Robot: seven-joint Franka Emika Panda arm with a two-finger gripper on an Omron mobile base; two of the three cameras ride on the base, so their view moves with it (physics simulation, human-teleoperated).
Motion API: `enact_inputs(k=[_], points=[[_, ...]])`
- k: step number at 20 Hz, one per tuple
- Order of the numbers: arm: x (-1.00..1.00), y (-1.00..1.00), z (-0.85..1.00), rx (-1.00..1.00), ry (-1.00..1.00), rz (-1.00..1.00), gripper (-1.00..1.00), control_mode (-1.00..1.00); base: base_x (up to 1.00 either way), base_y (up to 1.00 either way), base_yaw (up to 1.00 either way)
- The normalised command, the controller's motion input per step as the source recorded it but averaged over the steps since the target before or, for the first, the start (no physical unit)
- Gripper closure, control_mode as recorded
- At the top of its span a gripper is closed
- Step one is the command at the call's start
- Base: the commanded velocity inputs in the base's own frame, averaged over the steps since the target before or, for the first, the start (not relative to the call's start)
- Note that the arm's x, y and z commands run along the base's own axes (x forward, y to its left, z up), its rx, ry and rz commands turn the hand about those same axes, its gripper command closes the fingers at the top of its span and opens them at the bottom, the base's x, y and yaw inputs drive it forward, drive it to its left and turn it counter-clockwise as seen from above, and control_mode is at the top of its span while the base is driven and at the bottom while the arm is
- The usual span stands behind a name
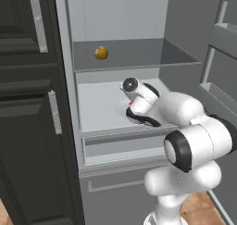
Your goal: Retrieve the fish from the fridge and place it on the cutting board.
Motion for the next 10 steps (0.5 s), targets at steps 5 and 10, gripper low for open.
enact_inputs(k=[5,10], points=[[-1.0,0.0,0.97,0.0,-0.02,-0.05,1.0,-1.0,0.0,0.0,0.0],[-1.0,-0.04,1.0,0.05,0.07,-0.04,1.0,-1.0,0.0,0.0,0.0]])
